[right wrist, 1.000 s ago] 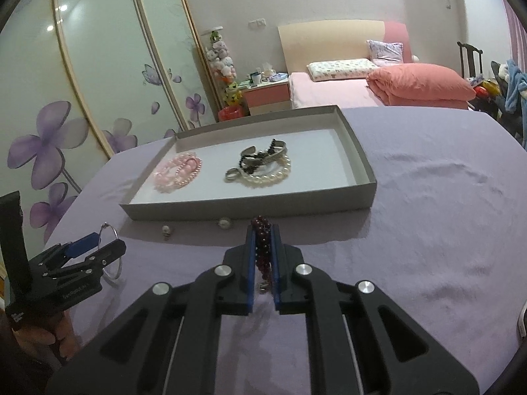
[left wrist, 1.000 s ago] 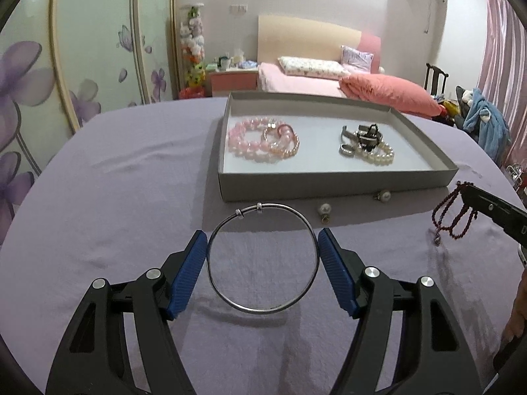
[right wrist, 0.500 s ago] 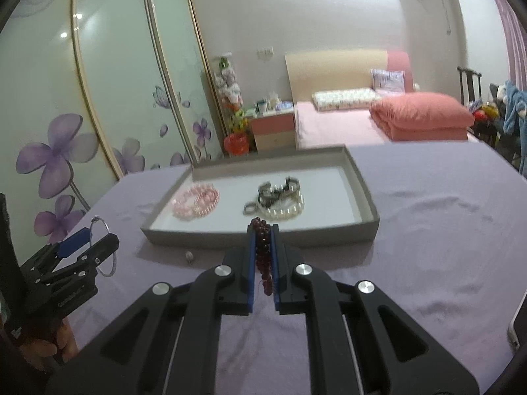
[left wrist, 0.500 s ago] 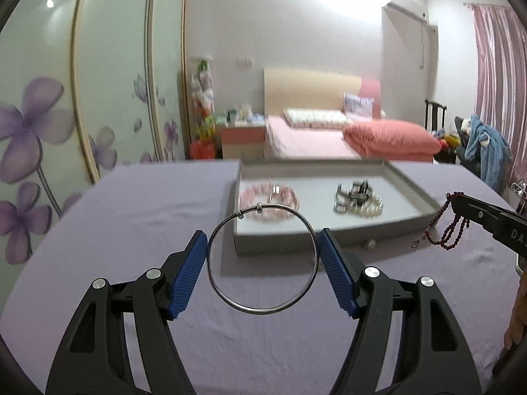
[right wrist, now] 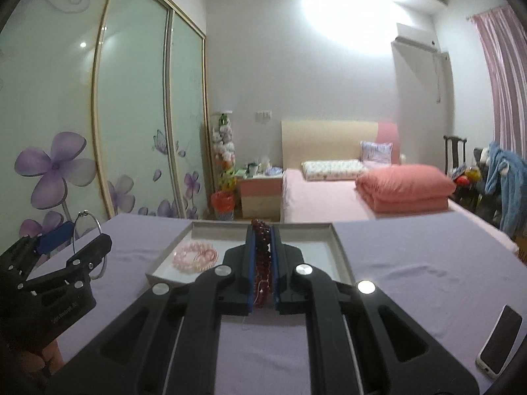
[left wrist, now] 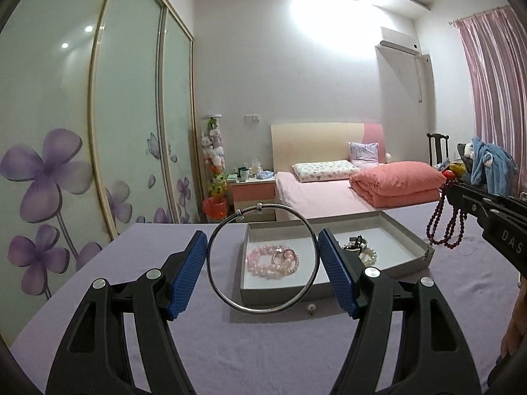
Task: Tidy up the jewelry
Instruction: 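Lift the bangle and red bracelet with both tools and carry them over the tray, then lower the bangle and red bracelet into the tray and open both tools, then grasp a white pearl earring with the right tool while the left tool withdraws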
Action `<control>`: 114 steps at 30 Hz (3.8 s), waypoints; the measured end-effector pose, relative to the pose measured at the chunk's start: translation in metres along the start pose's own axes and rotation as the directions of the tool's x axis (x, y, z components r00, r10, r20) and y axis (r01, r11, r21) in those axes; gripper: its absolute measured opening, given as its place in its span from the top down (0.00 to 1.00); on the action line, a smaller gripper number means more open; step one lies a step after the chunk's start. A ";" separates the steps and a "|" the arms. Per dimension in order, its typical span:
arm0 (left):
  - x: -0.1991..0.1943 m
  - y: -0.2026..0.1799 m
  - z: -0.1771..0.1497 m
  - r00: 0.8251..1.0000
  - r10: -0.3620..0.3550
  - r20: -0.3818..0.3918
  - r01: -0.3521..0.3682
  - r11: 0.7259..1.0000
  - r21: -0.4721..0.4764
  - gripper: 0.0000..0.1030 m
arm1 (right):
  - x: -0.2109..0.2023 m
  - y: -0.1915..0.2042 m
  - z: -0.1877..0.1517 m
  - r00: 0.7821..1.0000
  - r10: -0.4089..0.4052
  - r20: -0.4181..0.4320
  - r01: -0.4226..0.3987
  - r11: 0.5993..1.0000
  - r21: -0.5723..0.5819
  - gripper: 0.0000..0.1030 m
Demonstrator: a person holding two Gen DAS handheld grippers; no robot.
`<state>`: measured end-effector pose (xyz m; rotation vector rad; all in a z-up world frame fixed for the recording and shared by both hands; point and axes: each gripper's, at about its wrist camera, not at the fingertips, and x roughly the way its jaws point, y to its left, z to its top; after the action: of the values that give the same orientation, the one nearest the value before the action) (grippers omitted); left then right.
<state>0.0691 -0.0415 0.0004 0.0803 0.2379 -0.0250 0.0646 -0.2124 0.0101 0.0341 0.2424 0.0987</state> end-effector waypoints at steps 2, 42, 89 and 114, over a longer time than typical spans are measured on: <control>0.001 -0.001 0.001 1.000 0.003 0.005 -0.003 1.000 -0.002 0.33 | 0.000 0.001 0.001 1.000 -0.013 0.013 0.013 1.000 -0.007 0.91; 0.142 -0.018 -0.004 0.973 -0.107 -0.204 0.103 0.994 -0.026 0.32 | 0.202 -0.034 0.000 0.966 0.030 -0.255 0.018 0.983 0.182 0.91; 0.071 0.047 -0.049 0.912 -0.098 -0.398 0.069 0.994 -0.087 0.23 | 0.160 0.018 -0.083 0.795 0.093 -0.600 -0.056 0.995 0.080 0.69; 0.108 -0.034 -0.060 0.815 -0.162 -0.557 0.202 0.979 0.010 0.35 | 0.112 -0.024 -0.093 0.798 -0.010 -0.603 0.017 1.000 0.005 0.85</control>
<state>0.1593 -0.0718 -0.0856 0.1333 0.8319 -0.2045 0.1528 -0.2230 -0.1083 0.0098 0.8896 0.0915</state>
